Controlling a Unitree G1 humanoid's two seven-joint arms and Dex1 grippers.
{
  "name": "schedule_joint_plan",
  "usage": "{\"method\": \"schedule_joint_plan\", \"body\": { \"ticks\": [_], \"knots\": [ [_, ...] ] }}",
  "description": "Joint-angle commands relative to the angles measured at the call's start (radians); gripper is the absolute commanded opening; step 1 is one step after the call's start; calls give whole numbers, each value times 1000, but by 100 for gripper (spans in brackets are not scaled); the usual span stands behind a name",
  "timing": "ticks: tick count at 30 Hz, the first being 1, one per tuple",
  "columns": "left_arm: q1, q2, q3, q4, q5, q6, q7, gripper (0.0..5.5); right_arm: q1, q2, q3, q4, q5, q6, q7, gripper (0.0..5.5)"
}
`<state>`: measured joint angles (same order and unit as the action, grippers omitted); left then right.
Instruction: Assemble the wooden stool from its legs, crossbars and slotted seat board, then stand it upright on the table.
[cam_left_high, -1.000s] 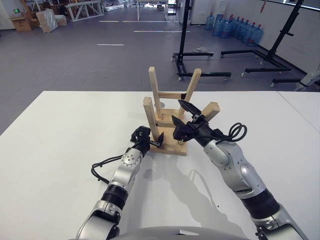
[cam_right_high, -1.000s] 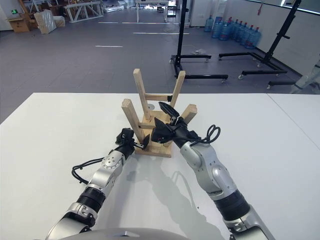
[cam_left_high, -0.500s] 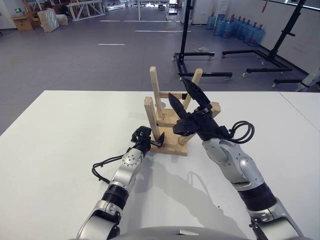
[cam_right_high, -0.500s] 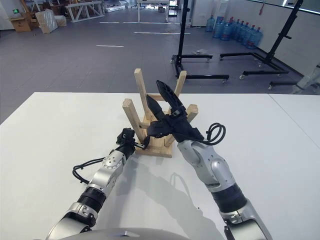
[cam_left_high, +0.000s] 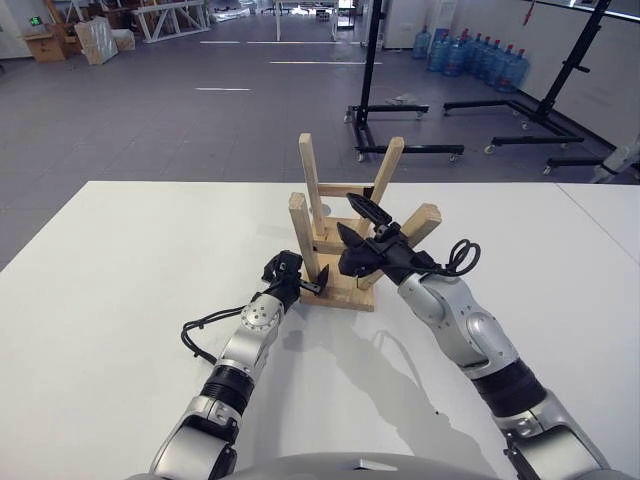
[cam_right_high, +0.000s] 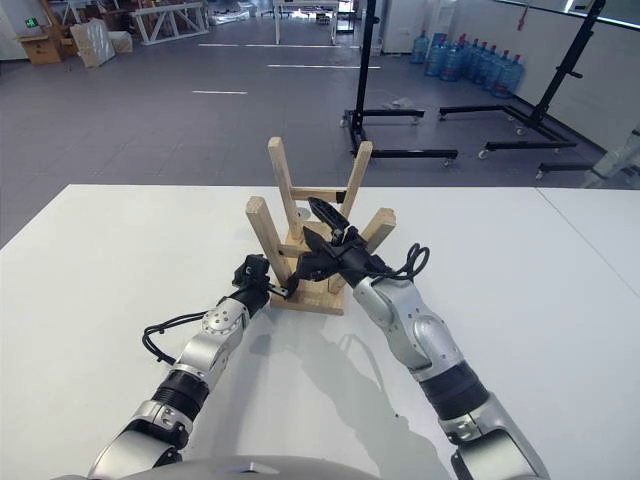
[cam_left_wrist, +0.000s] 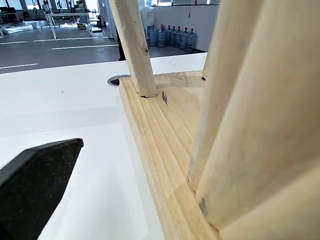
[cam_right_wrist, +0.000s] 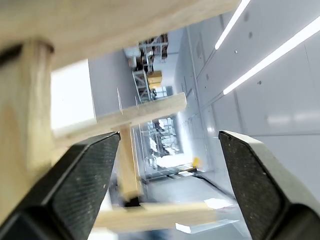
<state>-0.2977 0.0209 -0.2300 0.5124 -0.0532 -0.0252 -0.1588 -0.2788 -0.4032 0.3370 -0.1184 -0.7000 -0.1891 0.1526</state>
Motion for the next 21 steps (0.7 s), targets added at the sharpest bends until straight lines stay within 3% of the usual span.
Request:
{"method": "schedule_joint_plan", "body": {
  "ticks": [1,5,9,13,21],
  "knots": [
    [83,57,-8,114,75,113,15,540,-125,31,-147,-112,392,19,148,367],
    [74,54,-5,127,73,107,19,540,-296,49,-342,-190,824,295,266,367],
    [88,49,-8,59,56,54,-11,540,-389,-7,-535,6,1046,420,312,367],
    [145,62,4,-125,21,43,-53,540,-352,-7,-555,48,1078,451,311,367],
    [271,117,43,-605,-54,192,-129,540,-261,8,-557,27,1091,464,289,367]
  ]
}}
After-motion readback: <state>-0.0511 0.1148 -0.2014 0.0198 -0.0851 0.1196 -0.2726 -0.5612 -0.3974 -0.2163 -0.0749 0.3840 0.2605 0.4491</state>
